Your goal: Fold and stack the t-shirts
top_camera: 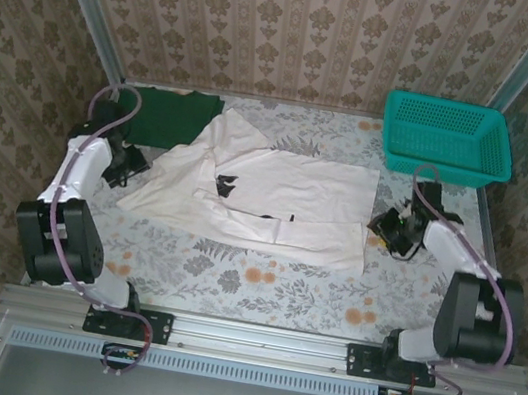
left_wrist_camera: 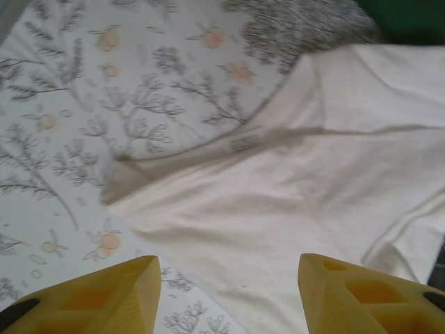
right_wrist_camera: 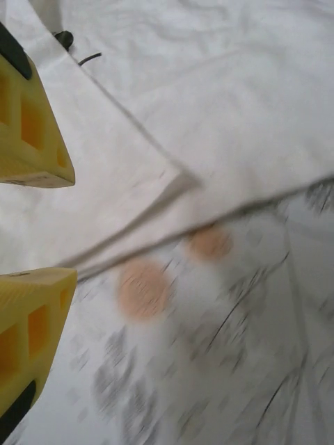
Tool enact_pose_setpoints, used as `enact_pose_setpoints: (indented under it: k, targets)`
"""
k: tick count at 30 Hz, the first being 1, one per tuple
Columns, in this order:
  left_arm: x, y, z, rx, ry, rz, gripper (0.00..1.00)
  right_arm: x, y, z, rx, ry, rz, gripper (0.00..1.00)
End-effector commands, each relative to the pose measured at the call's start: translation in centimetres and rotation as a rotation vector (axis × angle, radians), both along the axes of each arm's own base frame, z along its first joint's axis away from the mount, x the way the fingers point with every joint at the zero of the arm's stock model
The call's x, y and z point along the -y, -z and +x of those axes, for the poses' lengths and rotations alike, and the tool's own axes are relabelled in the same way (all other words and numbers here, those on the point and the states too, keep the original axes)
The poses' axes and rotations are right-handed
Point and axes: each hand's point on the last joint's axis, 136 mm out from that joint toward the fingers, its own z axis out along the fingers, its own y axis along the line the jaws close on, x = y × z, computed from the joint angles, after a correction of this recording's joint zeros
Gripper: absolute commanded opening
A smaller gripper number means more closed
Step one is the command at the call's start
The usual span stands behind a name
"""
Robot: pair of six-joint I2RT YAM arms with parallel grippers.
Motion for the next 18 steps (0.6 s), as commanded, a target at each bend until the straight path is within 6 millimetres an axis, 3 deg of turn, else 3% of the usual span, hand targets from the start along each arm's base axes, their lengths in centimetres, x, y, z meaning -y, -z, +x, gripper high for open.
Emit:
enact_pose_setpoints:
  k: [1,4,9,18]
  targets:
    - [0.8,1.4,-1.4,-0.08,0.057,0.023,0.53,-1.4,0.6,2.2,0.004,-0.141,-0.052,0.35]
    - [1.4,3.4,-2.2,-0.128,0.066,0.006,0.52,-2.5,1.6,3.7,-0.014,-0.199,-0.088,0.31]
    - [1.2,5.9,-3.9,-0.195,0.066,0.004,0.51,-2.0,3.3,3.8,-0.093,-0.23,-0.165,0.28]
    - [-0.5,8.8,-5.7,-0.267,-0.009,-0.058,0.51,-1.5,2.9,3.7,-0.076,-0.236,-0.227,0.34]
